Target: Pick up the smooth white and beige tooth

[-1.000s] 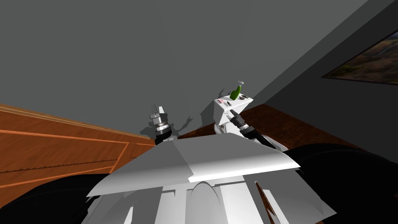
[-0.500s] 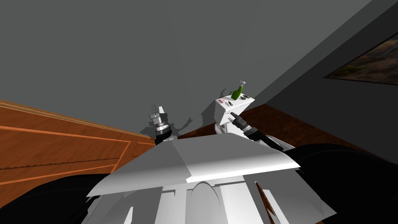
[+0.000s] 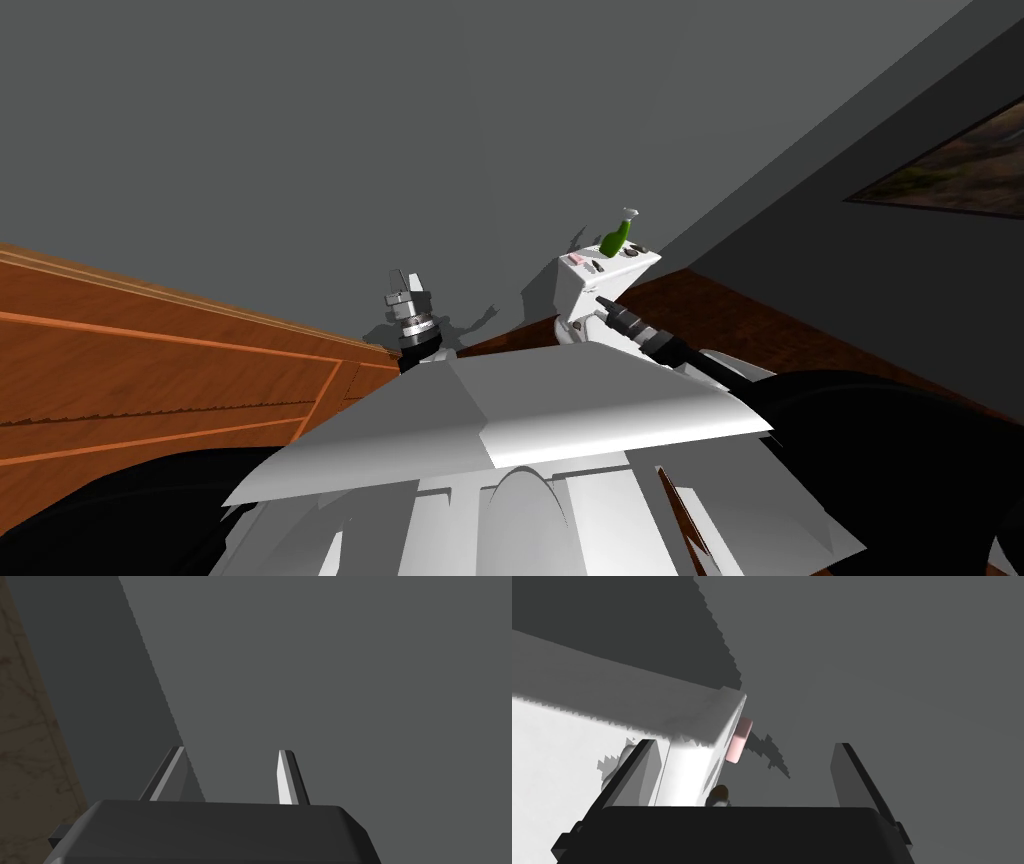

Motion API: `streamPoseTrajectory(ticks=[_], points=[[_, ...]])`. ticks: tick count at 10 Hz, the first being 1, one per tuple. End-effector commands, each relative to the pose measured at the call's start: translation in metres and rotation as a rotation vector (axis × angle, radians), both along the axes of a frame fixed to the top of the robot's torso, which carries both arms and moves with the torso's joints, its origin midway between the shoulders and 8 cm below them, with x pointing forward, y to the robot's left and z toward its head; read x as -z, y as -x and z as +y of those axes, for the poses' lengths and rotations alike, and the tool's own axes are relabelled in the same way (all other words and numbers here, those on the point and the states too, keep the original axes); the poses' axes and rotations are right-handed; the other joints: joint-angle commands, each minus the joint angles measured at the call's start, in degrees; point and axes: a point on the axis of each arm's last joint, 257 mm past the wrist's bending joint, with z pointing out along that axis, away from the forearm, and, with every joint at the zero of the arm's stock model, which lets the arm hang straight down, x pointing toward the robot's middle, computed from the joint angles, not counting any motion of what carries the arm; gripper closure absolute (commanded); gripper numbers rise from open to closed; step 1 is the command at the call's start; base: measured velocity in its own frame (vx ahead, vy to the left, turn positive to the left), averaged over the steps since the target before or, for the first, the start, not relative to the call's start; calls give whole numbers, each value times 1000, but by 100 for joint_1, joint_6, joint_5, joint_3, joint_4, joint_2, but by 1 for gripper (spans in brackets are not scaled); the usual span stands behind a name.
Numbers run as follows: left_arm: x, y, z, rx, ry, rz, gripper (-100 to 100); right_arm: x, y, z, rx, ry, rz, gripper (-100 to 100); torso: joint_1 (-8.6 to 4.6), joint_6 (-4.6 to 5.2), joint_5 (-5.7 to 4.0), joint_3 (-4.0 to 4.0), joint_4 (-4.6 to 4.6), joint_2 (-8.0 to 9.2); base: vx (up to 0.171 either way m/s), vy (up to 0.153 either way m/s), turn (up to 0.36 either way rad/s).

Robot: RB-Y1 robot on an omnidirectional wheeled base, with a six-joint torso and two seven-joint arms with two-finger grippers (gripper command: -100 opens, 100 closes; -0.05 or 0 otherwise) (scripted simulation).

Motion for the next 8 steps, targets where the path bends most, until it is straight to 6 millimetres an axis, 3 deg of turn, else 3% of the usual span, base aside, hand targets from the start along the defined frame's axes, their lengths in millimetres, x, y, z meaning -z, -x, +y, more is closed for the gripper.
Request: streamPoseTrajectory(ticks=[1,3,6,8], points=[[0,0,0,0,0,0,0,17,11,-16,4,35,64,-100,0,0,0,0,0,0,9,33,48],[0,0,0,0,0,0,0,16,11,-17,-24,63,74,-100,4,-1,1,-1,-1,-2,5,23,9],[0,0,0,0,0,0,0,43,33,-51,-20,142,193,-100,6,0,1,-2,-1,-4,15,39,38],[0,0,0,0,0,0,0,41,31,-53,-51,175,204,-100,6,0,1,-5,-2,-8,15,25,9]])
